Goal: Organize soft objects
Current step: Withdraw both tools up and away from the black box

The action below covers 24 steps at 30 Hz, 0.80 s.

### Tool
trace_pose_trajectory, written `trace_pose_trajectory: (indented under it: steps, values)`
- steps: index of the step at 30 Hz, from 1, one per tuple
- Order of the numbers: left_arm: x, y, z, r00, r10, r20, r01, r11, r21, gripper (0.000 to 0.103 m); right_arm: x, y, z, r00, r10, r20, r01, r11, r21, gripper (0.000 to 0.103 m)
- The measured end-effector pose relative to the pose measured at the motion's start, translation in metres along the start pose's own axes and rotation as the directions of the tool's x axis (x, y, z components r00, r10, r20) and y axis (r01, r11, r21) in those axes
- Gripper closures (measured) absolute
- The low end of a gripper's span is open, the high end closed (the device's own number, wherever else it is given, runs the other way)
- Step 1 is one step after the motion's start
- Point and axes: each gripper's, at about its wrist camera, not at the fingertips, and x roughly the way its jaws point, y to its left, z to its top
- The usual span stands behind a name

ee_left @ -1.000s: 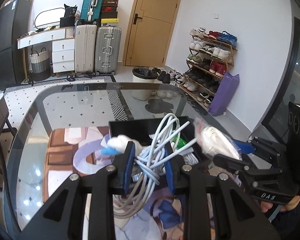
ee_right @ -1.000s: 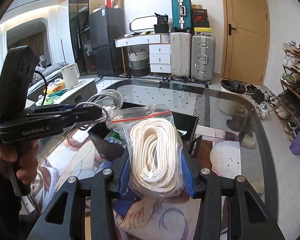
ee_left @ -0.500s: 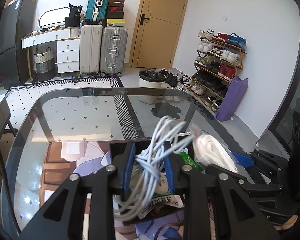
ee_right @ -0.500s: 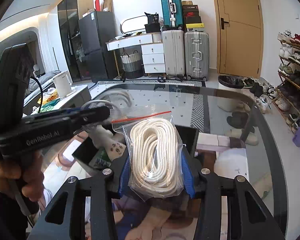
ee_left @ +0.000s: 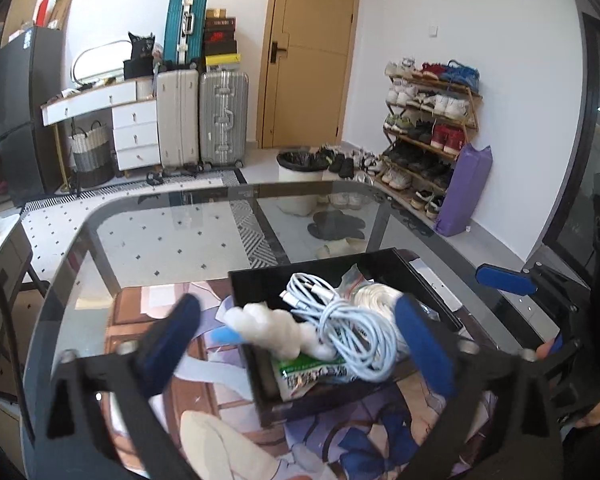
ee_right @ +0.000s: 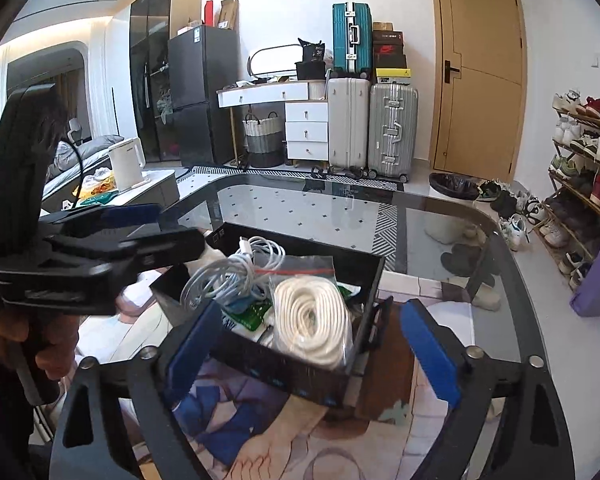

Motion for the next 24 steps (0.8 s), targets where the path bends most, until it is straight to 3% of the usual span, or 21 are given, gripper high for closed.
trace_pose_trajectory:
  steps: [12, 24]
  values:
    - [-0.033, 0.0, -0.043, 0.995, 0.079, 0.053, -0.081, 0.996, 0.04, 0.0, -0.022, -0.002, -0.026, 0.999, 0.028, 0.039, -0.029, 0.999, 0.038, 0.001]
    - [-0.031, -0.002, -0.064, 0.993, 0.089, 0.08, -0.09, 0.996, 0.011, 0.0, -0.028, 0.002, -0.048, 0.994, 0.041, 0.097, -0.043, 0.999, 0.015, 0.001]
